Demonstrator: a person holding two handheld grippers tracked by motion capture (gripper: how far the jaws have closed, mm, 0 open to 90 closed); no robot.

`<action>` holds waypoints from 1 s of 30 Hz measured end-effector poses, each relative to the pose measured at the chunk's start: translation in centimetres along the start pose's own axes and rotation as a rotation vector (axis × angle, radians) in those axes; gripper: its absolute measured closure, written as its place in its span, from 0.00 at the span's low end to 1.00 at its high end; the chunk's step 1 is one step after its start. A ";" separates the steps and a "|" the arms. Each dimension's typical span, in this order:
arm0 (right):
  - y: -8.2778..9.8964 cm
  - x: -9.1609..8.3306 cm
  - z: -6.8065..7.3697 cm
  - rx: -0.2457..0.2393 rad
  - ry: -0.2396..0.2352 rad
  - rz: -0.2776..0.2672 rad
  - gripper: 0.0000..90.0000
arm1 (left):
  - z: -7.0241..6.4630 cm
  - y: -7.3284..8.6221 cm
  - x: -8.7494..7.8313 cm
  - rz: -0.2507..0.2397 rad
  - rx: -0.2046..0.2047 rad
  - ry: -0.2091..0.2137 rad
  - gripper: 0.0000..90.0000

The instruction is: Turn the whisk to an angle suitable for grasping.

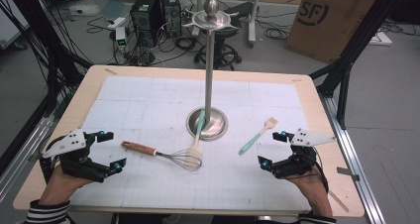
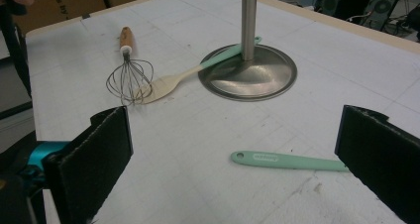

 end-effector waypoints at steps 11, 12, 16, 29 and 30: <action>-0.1 -0.3 -0.4 0.000 -0.008 -0.016 0.00 | 0.1 -0.4 -0.1 -0.007 0.004 -0.007 0.02; 0.0 -0.2 -0.4 -0.002 -0.012 -0.013 0.00 | 0.2 -0.6 0.0 -0.007 0.002 -0.009 0.02; 0.2 -0.1 -0.5 0.005 -0.012 -0.007 0.00 | 0.2 -1.5 0.3 0.018 0.020 0.008 0.02; 0.0 -0.2 -0.5 0.006 -0.013 -0.009 0.00 | 0.7 -4.5 1.2 0.122 0.192 0.049 0.02; 0.0 -0.2 -0.5 0.003 -0.014 -0.007 0.00 | 0.8 -4.6 1.3 0.141 0.212 0.048 0.02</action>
Point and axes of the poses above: each handheld gripper's, and its own axes: x roughly forward along the jaws, y roughly out of its underside, z roughly to its left, the point moved 4 cm from there along x, roughly forward along the jaws, and after that the axes turned 9 degrees about -y, right-handed, at the moved point
